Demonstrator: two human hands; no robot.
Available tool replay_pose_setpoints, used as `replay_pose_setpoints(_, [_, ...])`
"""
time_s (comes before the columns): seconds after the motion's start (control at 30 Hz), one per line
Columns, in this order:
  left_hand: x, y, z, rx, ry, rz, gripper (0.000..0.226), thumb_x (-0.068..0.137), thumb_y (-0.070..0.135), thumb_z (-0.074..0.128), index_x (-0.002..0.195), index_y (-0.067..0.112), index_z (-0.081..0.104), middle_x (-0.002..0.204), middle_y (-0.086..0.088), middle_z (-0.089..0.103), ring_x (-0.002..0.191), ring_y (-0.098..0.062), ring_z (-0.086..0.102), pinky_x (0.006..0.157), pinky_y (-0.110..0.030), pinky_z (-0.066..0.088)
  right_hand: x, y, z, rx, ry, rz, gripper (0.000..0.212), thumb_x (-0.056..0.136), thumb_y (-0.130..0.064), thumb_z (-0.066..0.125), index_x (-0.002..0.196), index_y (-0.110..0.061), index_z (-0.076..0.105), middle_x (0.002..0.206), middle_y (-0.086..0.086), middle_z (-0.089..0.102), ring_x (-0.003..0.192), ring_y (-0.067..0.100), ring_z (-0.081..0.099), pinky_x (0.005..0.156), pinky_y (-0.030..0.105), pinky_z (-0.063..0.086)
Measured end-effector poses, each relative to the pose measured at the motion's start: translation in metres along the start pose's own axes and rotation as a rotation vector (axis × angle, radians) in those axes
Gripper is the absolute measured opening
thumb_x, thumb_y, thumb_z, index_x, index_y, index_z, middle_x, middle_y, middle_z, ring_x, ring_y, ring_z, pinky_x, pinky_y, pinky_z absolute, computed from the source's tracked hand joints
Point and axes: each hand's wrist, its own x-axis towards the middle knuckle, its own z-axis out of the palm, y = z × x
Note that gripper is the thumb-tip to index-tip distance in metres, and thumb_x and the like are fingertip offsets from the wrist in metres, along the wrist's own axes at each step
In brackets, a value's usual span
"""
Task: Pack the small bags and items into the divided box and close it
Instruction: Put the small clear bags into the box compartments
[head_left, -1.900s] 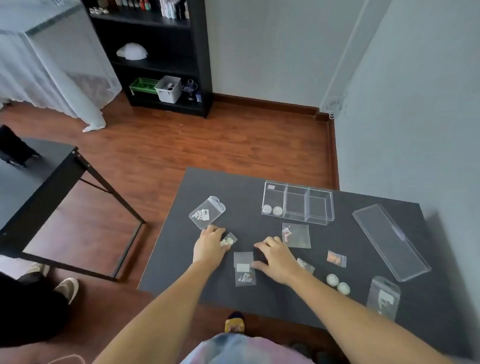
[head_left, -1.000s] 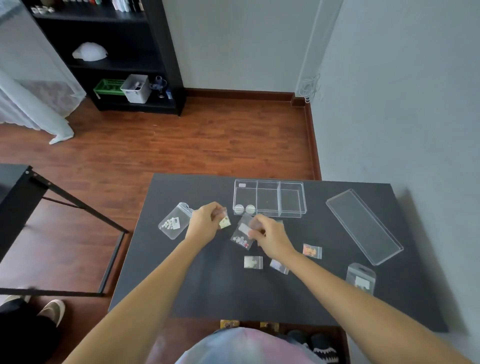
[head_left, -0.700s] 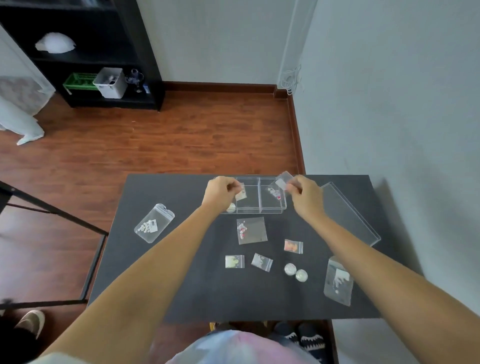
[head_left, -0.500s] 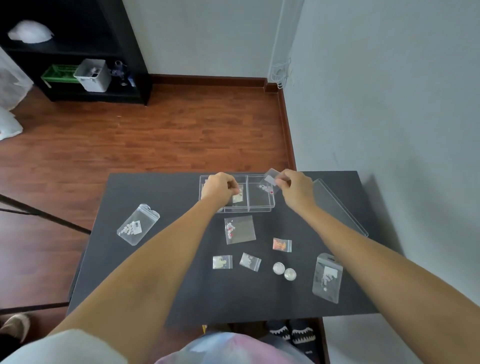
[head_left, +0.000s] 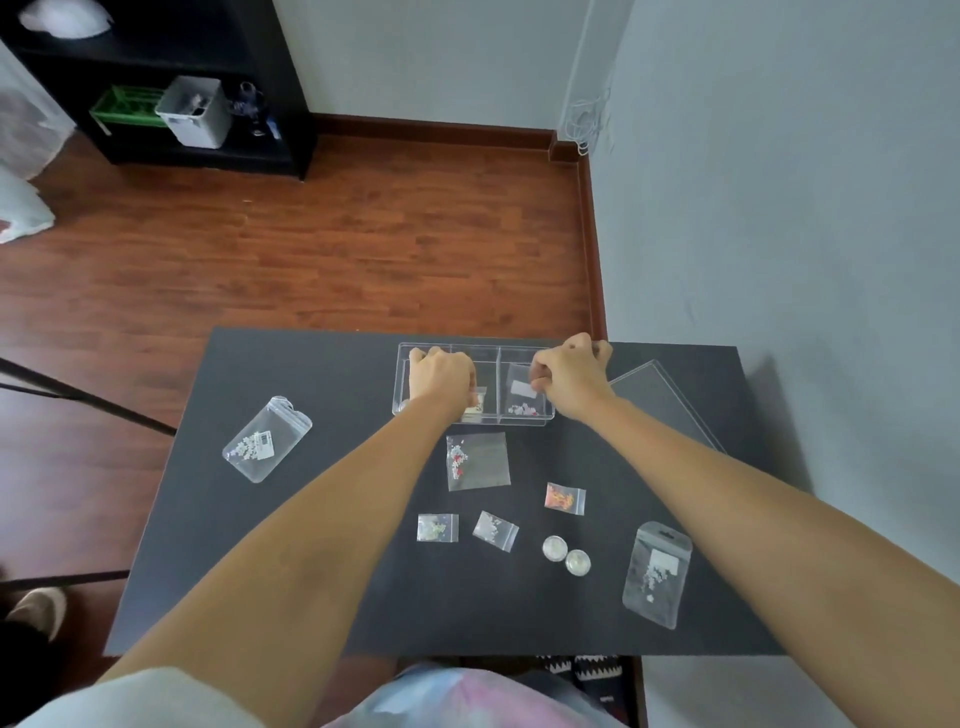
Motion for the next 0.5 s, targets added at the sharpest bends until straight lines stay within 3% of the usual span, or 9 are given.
replay_pose_setpoints(0.13, [0.002,0.002,0.002,0.102,0.002,0.006,0.009,0.082,0.024,0.069,0.091,0.024,0.071,0.092,-0.001,0.072,0.106,-0.022,0.052,0.098,-0.037,0.029,0.0,0.001,0.005,-0.042,-0.002,-0.017,0.017,0.087,-0.003,0.058,0.082,-0.014,0.069,0.114,0.014,0.049,0.116,0.019,0.014,0.105,0.049,0.018])
replay_pose_setpoints(0.23, [0.0,0.005,0.002,0.184,-0.002,0.003,0.013,0.081,0.024,0.071,0.094,0.024,0.07,0.089,-0.002,0.07,0.106,-0.023,0.051,0.1,-0.038,0.027,0.0,0.0,0.009,-0.065,-0.026,-0.014,0.017,0.086,-0.001,0.058,0.086,-0.014,0.068,0.125,0.018,0.045,0.125,0.025,0.009,0.111,0.052,0.014])
replay_pose_setpoints(0.4, [-0.003,0.009,0.001,0.207,0.036,-0.021,0.016,0.078,0.024,0.074,0.094,0.025,0.069,0.083,-0.001,0.07,0.102,-0.025,0.054,0.099,-0.037,0.027,0.003,-0.001,0.02,-0.18,0.003,-0.103,0.029,0.086,-0.009,0.064,0.113,-0.02,0.058,0.108,0.009,0.066,0.124,0.029,0.036,0.111,0.054,0.009])
replay_pose_setpoints(0.5, [-0.006,0.009,0.0,0.192,0.075,-0.016,0.012,0.078,0.027,0.074,0.089,0.025,0.069,0.079,0.0,0.07,0.099,-0.024,0.055,0.097,-0.037,0.028,0.002,0.0,0.024,-0.226,0.044,-0.123,0.039,0.086,-0.019,0.068,0.121,-0.025,0.053,0.119,0.005,0.062,0.122,0.029,0.04,0.108,0.051,0.011])
